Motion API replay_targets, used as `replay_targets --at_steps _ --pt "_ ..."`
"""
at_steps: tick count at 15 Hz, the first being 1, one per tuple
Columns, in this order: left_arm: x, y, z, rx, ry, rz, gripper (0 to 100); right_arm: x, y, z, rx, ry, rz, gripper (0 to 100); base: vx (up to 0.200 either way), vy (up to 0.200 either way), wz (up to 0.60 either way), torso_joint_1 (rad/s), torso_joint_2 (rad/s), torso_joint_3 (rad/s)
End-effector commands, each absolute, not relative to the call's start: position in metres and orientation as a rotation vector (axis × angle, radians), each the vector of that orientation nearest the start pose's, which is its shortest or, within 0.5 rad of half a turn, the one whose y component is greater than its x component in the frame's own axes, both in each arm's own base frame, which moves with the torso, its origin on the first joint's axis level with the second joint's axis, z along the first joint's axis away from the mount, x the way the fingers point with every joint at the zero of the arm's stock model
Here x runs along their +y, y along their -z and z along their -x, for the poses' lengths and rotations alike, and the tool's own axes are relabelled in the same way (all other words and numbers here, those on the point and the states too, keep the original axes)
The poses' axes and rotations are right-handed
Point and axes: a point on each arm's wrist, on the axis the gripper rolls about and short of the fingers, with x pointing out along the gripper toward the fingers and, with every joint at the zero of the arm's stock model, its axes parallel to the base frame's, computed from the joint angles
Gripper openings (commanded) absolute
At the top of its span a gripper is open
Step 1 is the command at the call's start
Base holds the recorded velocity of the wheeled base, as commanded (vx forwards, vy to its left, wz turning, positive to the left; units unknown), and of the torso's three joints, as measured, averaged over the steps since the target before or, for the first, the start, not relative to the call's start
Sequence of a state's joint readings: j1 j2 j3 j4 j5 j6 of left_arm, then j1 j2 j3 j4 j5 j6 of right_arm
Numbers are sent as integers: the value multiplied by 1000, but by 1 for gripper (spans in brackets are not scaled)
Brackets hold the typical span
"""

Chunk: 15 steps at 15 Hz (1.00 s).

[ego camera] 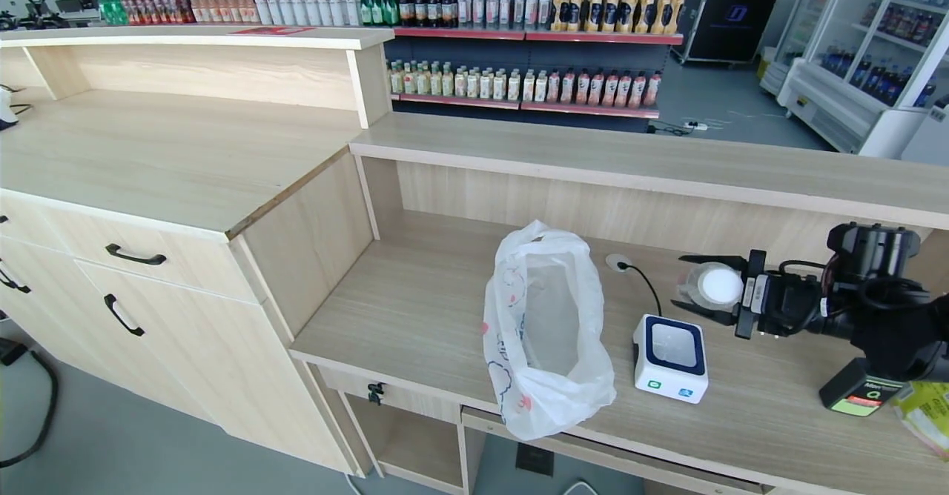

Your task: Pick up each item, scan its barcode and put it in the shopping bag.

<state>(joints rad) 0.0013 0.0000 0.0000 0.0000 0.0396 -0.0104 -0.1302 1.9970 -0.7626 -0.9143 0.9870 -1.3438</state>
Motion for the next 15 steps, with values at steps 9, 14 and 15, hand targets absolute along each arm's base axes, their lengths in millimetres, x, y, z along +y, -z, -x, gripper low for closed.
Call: replay_targets --at_steps 9,14,15 --pt "1 -75 23 0 -41 11 100 -24 -80 -347 -326 -939 1075 0 0 0 0 0 0 0" --pt "1 -75 23 0 -41 11 100 -24 -75 -349 -333 -953 1071 0 0 0 0 0 0 0" --pt "1 -75 23 0 -41 11 100 -25 -73 -350 -331 -952 1070 0 0 0 0 0 0 0"
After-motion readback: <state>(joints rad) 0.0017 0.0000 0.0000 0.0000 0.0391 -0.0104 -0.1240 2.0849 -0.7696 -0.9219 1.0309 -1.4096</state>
